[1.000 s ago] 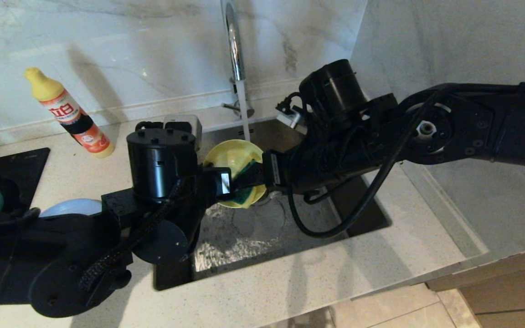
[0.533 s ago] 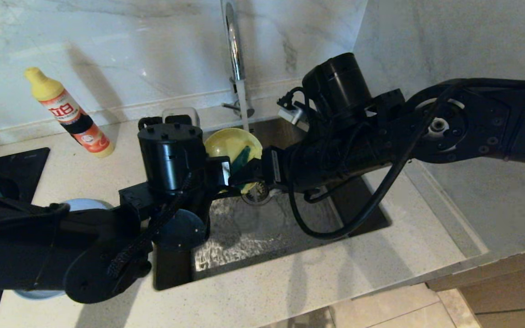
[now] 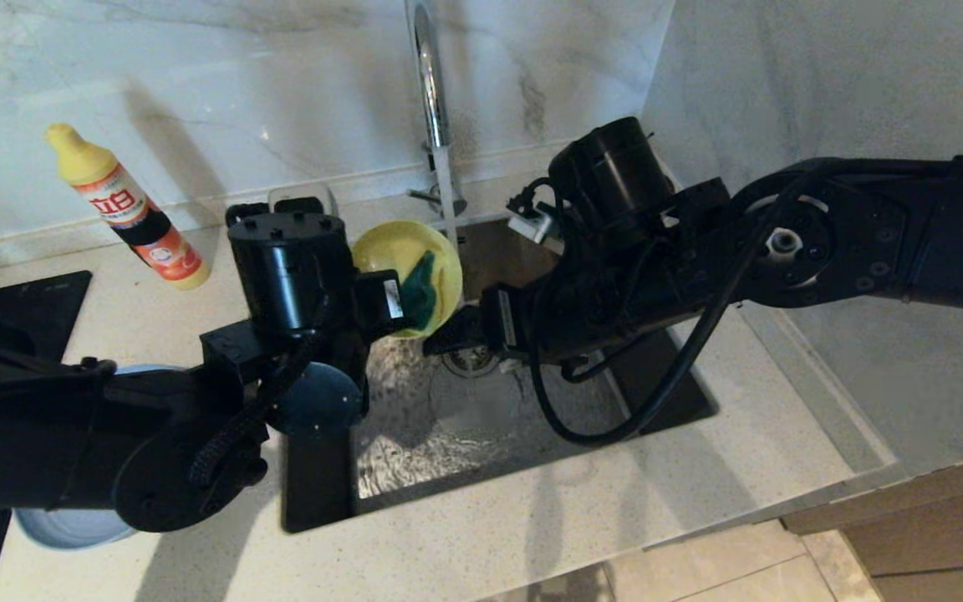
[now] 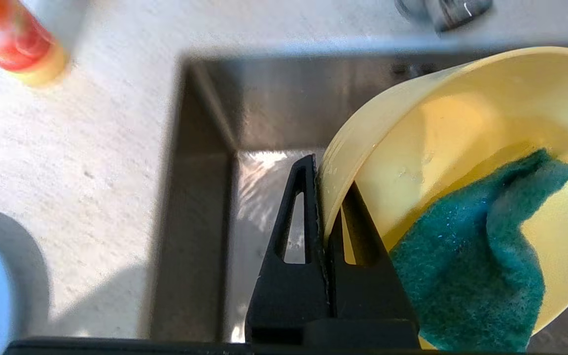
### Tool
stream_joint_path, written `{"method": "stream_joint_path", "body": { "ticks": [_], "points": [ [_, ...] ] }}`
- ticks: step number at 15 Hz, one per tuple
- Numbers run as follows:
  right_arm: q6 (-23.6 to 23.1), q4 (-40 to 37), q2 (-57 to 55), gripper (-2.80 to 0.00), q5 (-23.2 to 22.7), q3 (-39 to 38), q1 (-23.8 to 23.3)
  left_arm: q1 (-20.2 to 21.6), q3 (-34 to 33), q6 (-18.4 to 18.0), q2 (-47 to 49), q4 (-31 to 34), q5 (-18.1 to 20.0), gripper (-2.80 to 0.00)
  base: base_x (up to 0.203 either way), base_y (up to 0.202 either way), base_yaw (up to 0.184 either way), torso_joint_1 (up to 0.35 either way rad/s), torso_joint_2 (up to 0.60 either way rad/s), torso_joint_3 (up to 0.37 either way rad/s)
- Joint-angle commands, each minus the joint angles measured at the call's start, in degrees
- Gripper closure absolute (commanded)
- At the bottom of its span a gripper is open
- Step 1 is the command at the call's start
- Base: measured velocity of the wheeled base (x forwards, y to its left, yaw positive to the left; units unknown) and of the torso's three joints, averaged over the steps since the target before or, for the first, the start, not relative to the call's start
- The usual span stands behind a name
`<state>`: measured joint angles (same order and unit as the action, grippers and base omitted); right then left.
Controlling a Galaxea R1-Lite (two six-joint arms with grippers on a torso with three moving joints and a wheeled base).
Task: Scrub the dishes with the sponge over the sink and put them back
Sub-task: Wipe the bowl
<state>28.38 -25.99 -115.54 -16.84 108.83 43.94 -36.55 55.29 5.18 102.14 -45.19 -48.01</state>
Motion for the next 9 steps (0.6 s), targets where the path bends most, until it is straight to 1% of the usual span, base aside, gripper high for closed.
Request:
{"method": "stream_joint_path", "body": {
  "ticks": [1,5,9],
  "points": [
    [0.3,0.1,0.2,-2.80,0.0,-0.6,-0.9,0.7,0.3,-0.1,-0.9,0.1,-0.2,0.00,0.000,0.000,0.000,0.000,0.00,0.000],
    [0.2,0.1,1.0,-2.80,0.0,-1.8,-1.1,0.6,-1.0,-0.1,-2.4,1.1,-0.1,0.00,0.000,0.000,0.000,0.000,0.00,0.000],
    [0.1,0.2,2.9,-2.80,0.0,-3.8,-1.1,0.6,-3.8,0.0,-4.3,1.8,0.1,0.00,0.000,0.000,0.000,0.000,0.00,0.000]
  ]
}}
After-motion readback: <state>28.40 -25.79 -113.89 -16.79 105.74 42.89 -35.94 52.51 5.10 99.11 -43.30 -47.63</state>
